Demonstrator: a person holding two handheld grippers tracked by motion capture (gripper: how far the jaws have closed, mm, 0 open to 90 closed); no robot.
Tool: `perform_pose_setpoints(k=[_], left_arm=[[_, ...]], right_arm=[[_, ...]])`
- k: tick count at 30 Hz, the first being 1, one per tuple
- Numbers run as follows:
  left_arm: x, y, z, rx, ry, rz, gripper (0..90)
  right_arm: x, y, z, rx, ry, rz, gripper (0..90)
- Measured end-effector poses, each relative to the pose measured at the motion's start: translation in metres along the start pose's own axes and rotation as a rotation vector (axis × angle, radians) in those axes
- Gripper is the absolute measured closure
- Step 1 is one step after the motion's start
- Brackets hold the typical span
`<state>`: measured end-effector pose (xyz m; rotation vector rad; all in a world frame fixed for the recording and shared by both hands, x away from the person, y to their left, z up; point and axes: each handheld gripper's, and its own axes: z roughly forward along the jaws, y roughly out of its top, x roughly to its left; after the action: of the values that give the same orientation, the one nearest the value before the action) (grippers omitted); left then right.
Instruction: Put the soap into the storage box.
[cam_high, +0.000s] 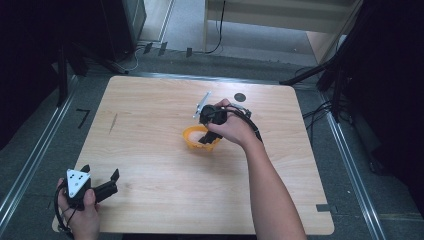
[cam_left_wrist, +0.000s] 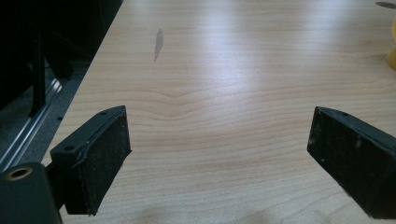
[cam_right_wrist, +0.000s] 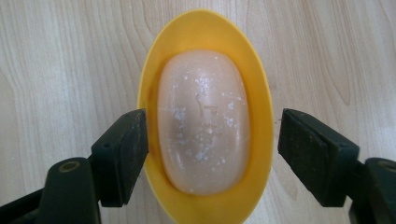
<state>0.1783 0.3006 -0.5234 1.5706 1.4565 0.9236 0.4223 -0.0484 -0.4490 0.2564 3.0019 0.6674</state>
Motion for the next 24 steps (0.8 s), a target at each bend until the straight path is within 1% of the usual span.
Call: perform_pose_setpoints(k=[2, 3, 5, 7, 8, 9, 10, 11, 13, 14, 15, 16, 18, 19, 21, 22, 23, 24], left_arm=[[0.000, 0.000, 0.000, 0.001, 0.001, 0.002, 6.3], [-0.001, 0.000, 0.000, 0.001, 0.004, 0.002, 6.3], [-0.001, 0.000, 0.000, 0.001, 0.004, 0.003, 6.3], [-0.001, 0.000, 0.000, 0.001, 0.004, 0.003, 6.3], [-0.001, 0.000, 0.000, 0.001, 0.005, 0.002, 6.3], [-0.001, 0.000, 0.000, 0.000, 0.004, 0.001, 6.3], [-0.001, 0.000, 0.000, 0.001, 0.004, 0.001, 6.3], [-0.001, 0.000, 0.000, 0.000, 0.006, 0.001, 6.3], [-0.001, 0.000, 0.000, 0.000, 0.006, 0.001, 6.3], [-0.001, 0.000, 0.000, 0.000, 0.005, 0.002, 6.3], [-0.001, 0.000, 0.000, 0.000, 0.005, 0.002, 6.3], [-0.001, 0.000, 0.000, 0.000, 0.005, 0.002, 6.3], [-0.001, 0.000, 0.000, 0.001, 0.005, 0.001, 6.3], [-0.001, 0.000, 0.000, 0.004, 0.004, 0.001, 6.3], [-0.001, 0.000, 0.001, 0.004, 0.005, 0.002, 6.3], [-0.001, 0.000, 0.001, 0.003, 0.006, 0.001, 6.3], [-0.001, 0.000, 0.001, 0.003, 0.006, 0.001, 6.3], [-0.001, 0.000, 0.001, 0.003, 0.005, 0.000, 6.3]], right_arm=[[0.000, -0.004, 0.000, -0.004, -0.003, 0.009, 22.7], [0.001, -0.008, -0.001, -0.006, -0.011, 0.011, 19.3], [0.003, -0.013, -0.002, -0.003, 0.012, 0.027, 14.7], [0.004, -0.015, -0.003, -0.003, 0.008, 0.028, 13.1], [0.005, -0.016, -0.004, -0.008, -0.004, 0.026, 13.0], [0.006, -0.018, -0.005, -0.014, -0.011, 0.036, 11.8], [0.007, -0.022, -0.008, -0.038, -0.026, 0.040, 6.5], [0.007, -0.022, -0.008, -0.038, -0.026, 0.040, 6.5], [0.008, -0.025, -0.010, -0.052, -0.024, 0.049, 0.8], [0.009, -0.028, -0.013, -0.066, -0.029, 0.060, 0.3], [0.009, -0.028, -0.013, -0.066, -0.029, 0.060, 0.3], [0.010, -0.031, -0.016, -0.075, -0.041, 0.067, 0.0], [0.011, -0.033, -0.018, -0.082, -0.038, 0.075, 0.0], [0.012, -0.036, -0.021, -0.100, -0.045, 0.083, 0.0], [0.013, -0.040, -0.023, -0.117, -0.049, 0.087, 0.0], [0.015, -0.042, -0.024, -0.121, -0.053, 0.098, 0.0], [0.015, -0.042, -0.024, -0.121, -0.053, 0.098, 0.0], [0.016, -0.046, -0.025, -0.129, -0.067, 0.102, 0.0]])
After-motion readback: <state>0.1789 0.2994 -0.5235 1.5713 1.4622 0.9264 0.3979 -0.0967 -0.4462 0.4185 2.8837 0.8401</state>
